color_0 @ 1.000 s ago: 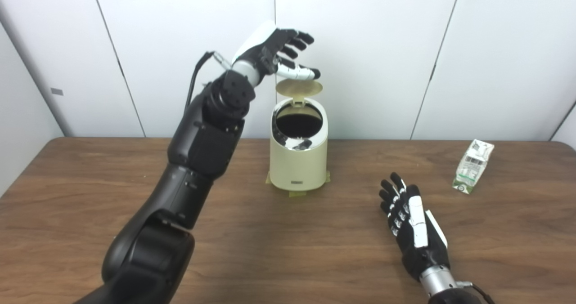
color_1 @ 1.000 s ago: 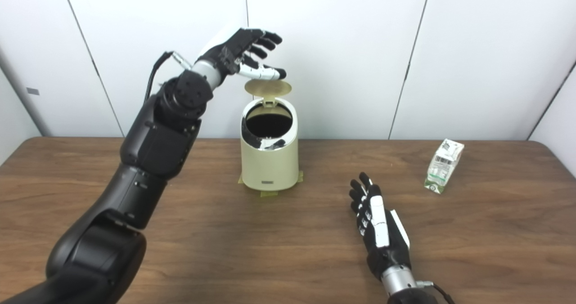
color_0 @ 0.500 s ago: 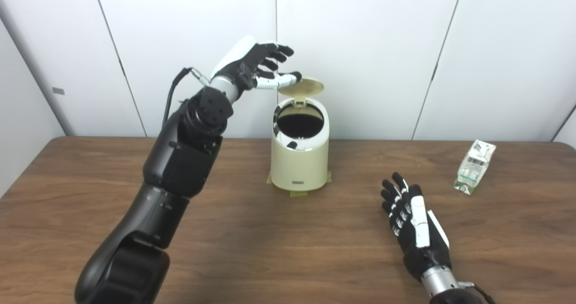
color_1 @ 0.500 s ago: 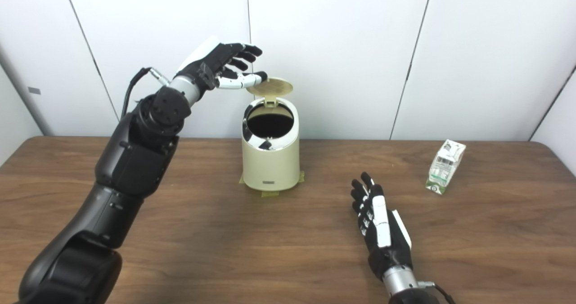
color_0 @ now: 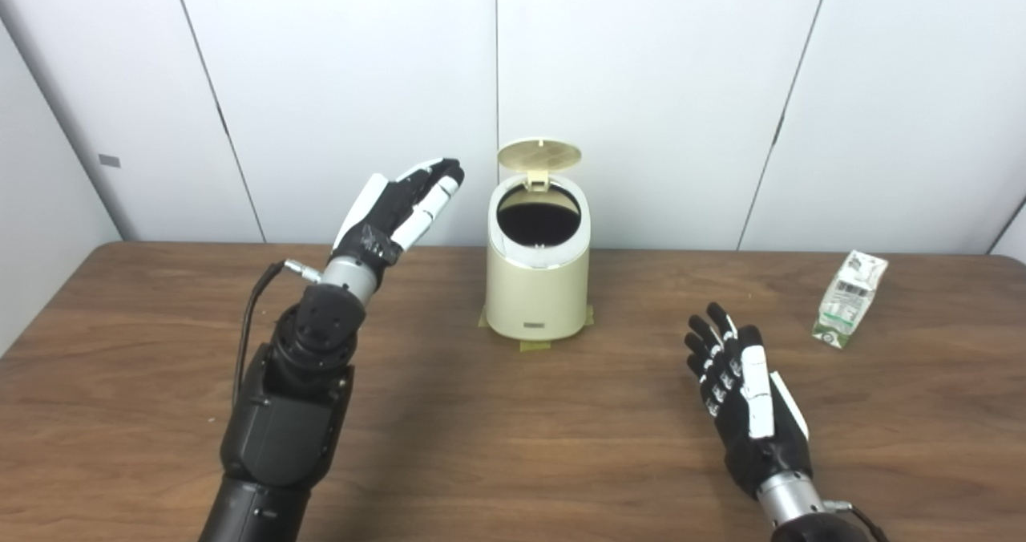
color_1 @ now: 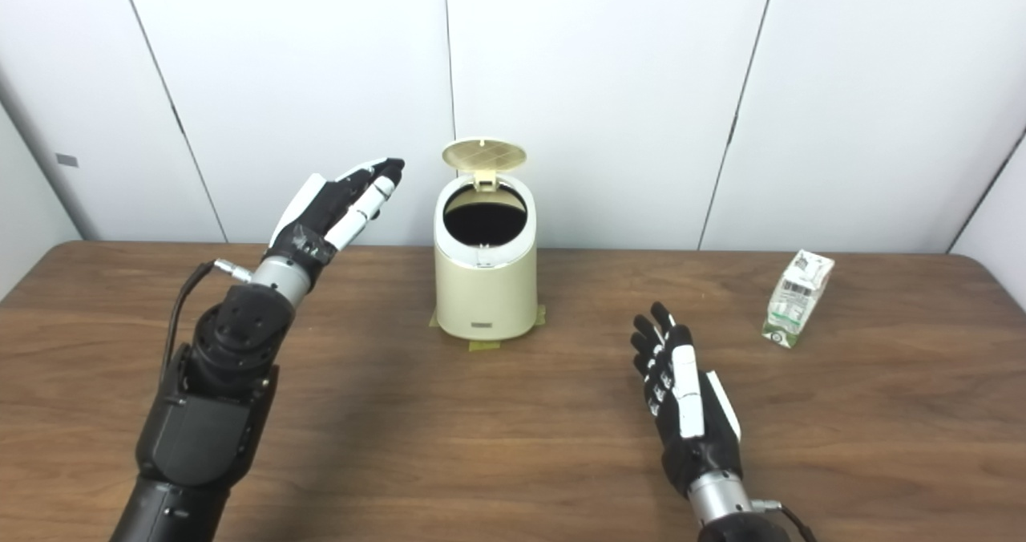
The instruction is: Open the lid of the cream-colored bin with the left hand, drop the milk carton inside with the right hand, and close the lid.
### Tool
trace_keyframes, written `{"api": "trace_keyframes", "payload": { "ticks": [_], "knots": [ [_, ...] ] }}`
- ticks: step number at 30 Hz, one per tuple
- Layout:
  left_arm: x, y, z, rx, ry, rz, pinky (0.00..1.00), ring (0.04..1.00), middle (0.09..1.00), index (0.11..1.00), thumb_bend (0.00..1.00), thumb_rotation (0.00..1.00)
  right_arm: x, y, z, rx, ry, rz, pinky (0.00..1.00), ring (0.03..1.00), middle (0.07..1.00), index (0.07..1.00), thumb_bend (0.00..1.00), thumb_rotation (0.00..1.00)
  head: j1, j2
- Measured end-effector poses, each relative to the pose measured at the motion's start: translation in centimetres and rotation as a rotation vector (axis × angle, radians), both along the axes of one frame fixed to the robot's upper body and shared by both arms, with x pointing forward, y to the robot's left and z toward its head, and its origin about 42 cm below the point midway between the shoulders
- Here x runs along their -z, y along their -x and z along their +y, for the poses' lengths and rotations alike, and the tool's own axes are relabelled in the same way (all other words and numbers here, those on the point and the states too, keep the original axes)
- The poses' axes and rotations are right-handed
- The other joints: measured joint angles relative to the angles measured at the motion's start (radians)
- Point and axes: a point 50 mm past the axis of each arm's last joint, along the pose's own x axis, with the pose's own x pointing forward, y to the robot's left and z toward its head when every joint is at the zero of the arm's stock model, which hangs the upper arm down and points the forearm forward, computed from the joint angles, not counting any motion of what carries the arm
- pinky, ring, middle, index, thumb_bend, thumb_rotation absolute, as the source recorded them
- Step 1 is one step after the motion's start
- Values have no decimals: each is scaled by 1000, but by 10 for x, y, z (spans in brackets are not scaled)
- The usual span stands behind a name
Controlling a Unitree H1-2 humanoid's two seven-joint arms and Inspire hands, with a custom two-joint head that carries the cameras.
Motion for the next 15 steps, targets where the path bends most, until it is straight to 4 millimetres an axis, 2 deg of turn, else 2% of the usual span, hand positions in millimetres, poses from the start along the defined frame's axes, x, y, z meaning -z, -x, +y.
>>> {"api": "trace_keyframes", "payload": {
  "ticks": [2,5,6,7,9,15],
  "knots": [
    [4,9,0,3,27,-2,872,898,926,939,528,930,0,0,-2,13,4,1,1000,968,960,981,632,990,-3,2],
    [18,28,3,-5,109,11,895,909,937,946,524,941,0,0,-6,41,25,-1,981,950,954,976,627,761,-12,5],
    [25,34,5,-13,134,24,894,904,928,939,518,956,0,0,-7,50,35,-4,947,930,952,972,624,590,-18,9],
    [33,40,8,-29,153,38,893,903,926,936,516,961,-1,0,-9,56,45,-11,935,923,951,971,624,532,-20,11],
    [44,52,13,-68,175,49,876,897,922,928,472,992,-2,0,-15,76,63,-28,876,904,935,957,694,375,-34,14],
    [70,82,13,-115,220,67,867,897,928,929,437,1000,-6,1,-41,164,169,-37,897,908,916,930,785,290,-93,28]
  ]
}}
